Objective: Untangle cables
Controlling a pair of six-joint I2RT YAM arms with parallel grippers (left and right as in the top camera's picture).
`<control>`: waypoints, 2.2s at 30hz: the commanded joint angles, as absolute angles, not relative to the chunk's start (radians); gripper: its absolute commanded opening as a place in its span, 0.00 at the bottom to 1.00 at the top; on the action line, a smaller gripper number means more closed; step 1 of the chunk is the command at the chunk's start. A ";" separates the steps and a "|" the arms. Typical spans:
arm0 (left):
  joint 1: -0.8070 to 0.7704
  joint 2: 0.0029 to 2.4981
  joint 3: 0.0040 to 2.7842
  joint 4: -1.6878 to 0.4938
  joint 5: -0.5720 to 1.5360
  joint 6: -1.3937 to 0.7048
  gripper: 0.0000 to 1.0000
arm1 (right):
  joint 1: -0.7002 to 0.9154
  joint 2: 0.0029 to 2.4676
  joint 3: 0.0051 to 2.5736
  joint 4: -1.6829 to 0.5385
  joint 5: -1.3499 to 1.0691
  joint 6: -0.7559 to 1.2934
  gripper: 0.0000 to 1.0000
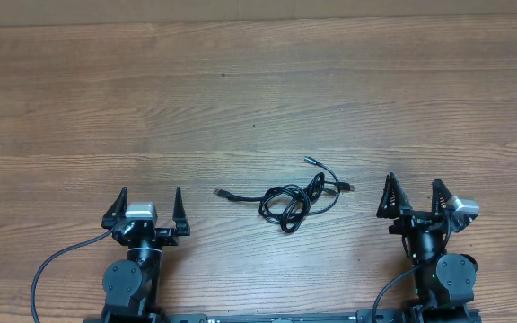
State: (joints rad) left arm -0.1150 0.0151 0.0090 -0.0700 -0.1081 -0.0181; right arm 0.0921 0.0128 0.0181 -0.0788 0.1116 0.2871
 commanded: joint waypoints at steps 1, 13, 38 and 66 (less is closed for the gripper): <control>-0.107 0.007 0.006 -0.070 -0.111 0.004 1.00 | 0.089 0.004 0.008 -0.073 0.119 0.279 1.00; -0.107 0.007 0.006 -0.067 -0.111 0.004 1.00 | 0.089 0.004 0.008 -0.073 0.119 0.279 1.00; -0.107 0.009 0.051 -0.122 -0.103 -0.030 1.00 | 0.089 0.004 0.008 -0.073 0.119 0.279 1.00; -0.107 0.833 0.408 -0.163 -0.056 -0.060 1.00 | 0.089 0.004 0.008 -0.073 0.119 0.279 1.00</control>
